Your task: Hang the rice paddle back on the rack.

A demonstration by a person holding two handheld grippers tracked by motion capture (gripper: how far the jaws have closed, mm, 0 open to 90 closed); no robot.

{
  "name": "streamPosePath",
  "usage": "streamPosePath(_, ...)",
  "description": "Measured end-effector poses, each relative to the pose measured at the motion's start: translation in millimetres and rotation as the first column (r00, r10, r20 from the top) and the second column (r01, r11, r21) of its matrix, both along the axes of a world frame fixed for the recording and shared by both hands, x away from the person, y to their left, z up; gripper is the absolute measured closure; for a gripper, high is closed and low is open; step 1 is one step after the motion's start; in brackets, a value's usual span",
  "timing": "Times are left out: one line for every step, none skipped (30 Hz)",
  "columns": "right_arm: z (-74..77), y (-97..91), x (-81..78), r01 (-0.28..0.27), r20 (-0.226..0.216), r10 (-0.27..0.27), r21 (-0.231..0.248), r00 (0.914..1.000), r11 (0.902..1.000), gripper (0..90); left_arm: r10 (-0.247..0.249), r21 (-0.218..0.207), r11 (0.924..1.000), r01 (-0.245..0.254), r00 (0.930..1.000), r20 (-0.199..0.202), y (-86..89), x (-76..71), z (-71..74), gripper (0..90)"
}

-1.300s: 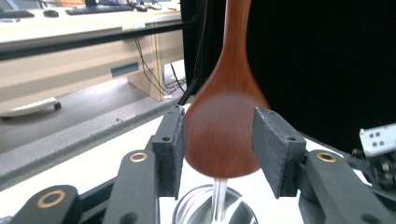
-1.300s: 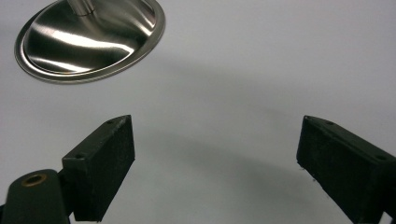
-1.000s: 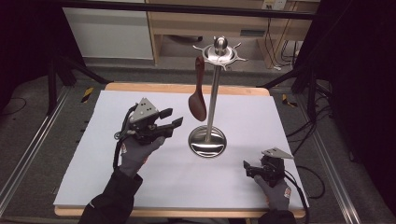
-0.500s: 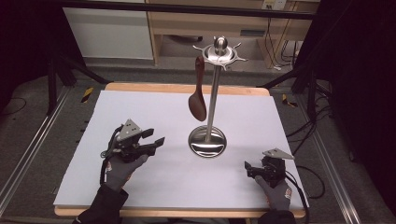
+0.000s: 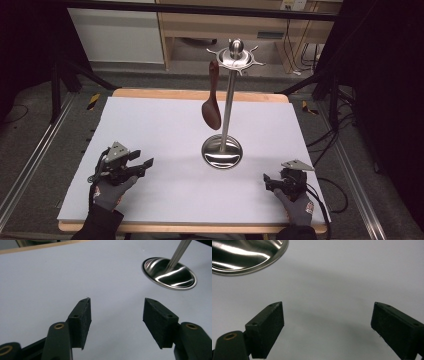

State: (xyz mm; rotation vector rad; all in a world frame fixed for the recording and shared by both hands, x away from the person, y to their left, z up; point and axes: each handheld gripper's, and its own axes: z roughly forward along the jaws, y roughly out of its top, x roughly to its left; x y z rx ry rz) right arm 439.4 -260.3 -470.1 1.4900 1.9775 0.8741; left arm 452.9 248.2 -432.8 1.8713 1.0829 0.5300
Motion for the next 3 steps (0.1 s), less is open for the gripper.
streamPosePath(0.1, -0.3, -0.1, 0.0, -0.001, 0.0, -0.004, 1.0, 1.0, 11.6, 0.005, -0.001, 1.0, -0.005, 1.0, -0.007, 2.0, -0.6, -2.3, 38.8)
streamPosePath(0.1, -0.3, -0.1, 0.001, -0.001, -0.001, -0.005, 1.0, 1.0, 11.6, 0.013, 0.008, 0.9999, -0.013, 0.9998, -0.014, 5.5, -1.5, -5.4, 38.7)
streamPosePath(0.3, 0.2, -0.6, 0.009, -0.007, -0.009, 0.002, 0.9999, 1.0, 11.6, 0.02, 0.013, 0.9997, -0.02, 0.9997, -0.016, 7.5, -2.2, -7.0, 38.4)
